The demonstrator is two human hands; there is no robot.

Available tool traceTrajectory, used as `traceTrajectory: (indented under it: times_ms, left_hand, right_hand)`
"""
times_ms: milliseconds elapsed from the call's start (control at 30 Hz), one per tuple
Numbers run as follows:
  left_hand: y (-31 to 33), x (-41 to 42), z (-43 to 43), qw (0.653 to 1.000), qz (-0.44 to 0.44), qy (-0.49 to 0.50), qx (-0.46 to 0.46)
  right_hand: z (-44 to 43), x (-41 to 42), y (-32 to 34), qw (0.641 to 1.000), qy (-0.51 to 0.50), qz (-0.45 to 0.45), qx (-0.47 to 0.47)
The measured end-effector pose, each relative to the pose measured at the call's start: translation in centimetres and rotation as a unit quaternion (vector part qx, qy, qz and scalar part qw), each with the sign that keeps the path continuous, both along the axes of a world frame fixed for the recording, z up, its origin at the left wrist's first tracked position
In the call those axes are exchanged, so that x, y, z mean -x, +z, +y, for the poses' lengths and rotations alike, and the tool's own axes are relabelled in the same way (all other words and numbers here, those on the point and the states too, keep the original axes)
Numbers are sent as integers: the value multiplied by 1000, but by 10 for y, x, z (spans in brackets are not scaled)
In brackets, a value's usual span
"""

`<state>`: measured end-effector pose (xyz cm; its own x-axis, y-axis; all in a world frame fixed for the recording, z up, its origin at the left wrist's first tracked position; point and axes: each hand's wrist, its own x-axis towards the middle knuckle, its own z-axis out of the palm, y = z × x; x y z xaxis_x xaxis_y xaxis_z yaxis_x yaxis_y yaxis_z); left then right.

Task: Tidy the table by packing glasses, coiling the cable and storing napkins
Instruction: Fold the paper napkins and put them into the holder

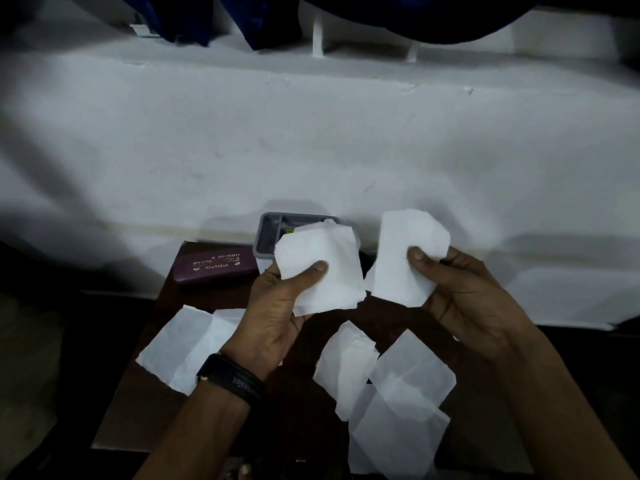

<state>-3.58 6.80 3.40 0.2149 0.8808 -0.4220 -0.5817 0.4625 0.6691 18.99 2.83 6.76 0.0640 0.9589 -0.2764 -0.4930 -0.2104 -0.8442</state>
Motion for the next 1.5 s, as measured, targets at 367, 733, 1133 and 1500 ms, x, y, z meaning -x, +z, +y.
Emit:
traceTrajectory:
  times_ms: [367,733,1133,1500]
  left_hand:
    - [-4,-11,-8,998,-1,-45,-49]
    - [-2,-13,-7,997,-12,-49,-53]
    - [3,-10,-5,998,-26,-50,-4]
    - [-1,-10,-3,1000,-23,12,7]
  right_hand:
    - [9,50,0,985,38,-162,-36]
    - [12,53,-16,983,6,-183,20]
    - [11,66,-13,984,-55,-162,48]
    - [13,51,-16,934,-206,-287,-58]
